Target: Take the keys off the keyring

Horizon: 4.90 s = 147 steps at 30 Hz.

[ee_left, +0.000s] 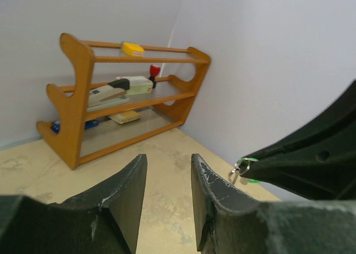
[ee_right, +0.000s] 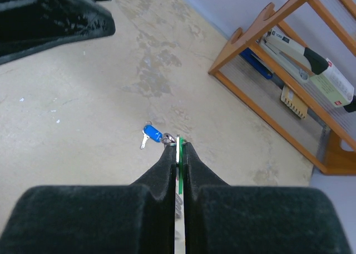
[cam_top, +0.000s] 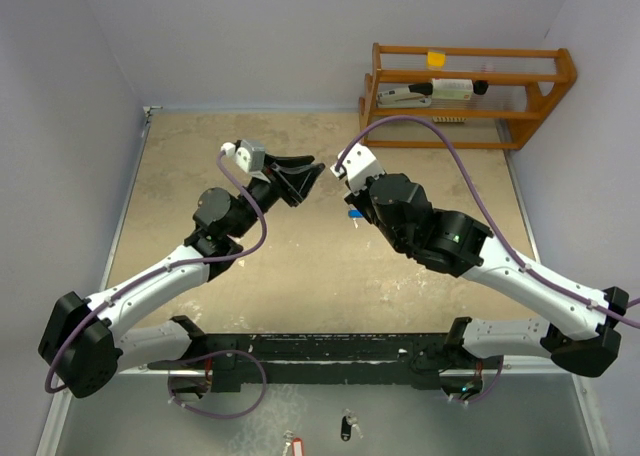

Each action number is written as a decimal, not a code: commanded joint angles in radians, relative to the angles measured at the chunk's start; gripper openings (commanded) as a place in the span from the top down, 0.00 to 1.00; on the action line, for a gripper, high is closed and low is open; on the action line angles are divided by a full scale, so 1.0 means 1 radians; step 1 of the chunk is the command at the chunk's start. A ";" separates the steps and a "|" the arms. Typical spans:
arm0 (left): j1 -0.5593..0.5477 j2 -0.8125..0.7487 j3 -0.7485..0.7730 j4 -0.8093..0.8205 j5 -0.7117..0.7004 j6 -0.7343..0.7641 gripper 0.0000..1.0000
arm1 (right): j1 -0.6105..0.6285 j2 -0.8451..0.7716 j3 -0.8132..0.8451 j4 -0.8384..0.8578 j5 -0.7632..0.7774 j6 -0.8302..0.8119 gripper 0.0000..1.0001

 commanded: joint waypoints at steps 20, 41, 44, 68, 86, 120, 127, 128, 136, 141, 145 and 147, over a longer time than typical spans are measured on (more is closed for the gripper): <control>-0.093 0.036 -0.151 0.357 0.092 0.046 0.44 | 0.042 0.052 0.074 0.175 0.134 -0.072 1.00; -0.203 0.165 -0.156 0.467 -0.208 0.210 0.56 | 0.070 0.049 0.054 0.207 0.146 -0.072 1.00; -0.210 0.169 -0.159 0.483 -0.187 0.210 0.56 | 0.070 0.049 0.051 0.209 0.144 -0.071 1.00; -0.216 0.203 -0.163 0.566 -0.129 0.232 0.58 | 0.078 0.047 0.044 0.210 0.120 -0.058 1.00; -0.221 0.267 -0.158 0.663 -0.170 0.257 0.57 | 0.087 0.044 0.032 0.213 0.107 -0.052 1.00; -0.225 0.295 -0.126 0.689 -0.162 0.279 0.59 | 0.094 0.038 0.021 0.205 0.113 -0.045 1.00; -0.225 0.294 -0.117 0.684 -0.151 0.278 0.59 | 0.096 0.035 0.016 0.209 0.114 -0.043 1.00; -0.225 0.293 -0.116 0.684 -0.149 0.278 0.59 | 0.096 0.035 0.015 0.208 0.114 -0.044 1.00; -0.225 0.297 -0.111 0.670 -0.141 0.273 0.68 | 0.097 0.032 0.013 0.214 0.117 -0.045 1.00; -0.225 0.298 -0.121 0.661 -0.132 0.248 0.69 | 0.097 0.029 0.011 0.219 0.121 -0.048 1.00; -0.225 0.299 -0.131 0.669 -0.130 0.234 0.64 | 0.097 0.026 0.012 0.224 0.120 -0.052 1.00; -0.225 0.298 -0.130 0.667 -0.128 0.233 0.64 | 0.098 0.026 0.012 0.225 0.121 -0.052 1.00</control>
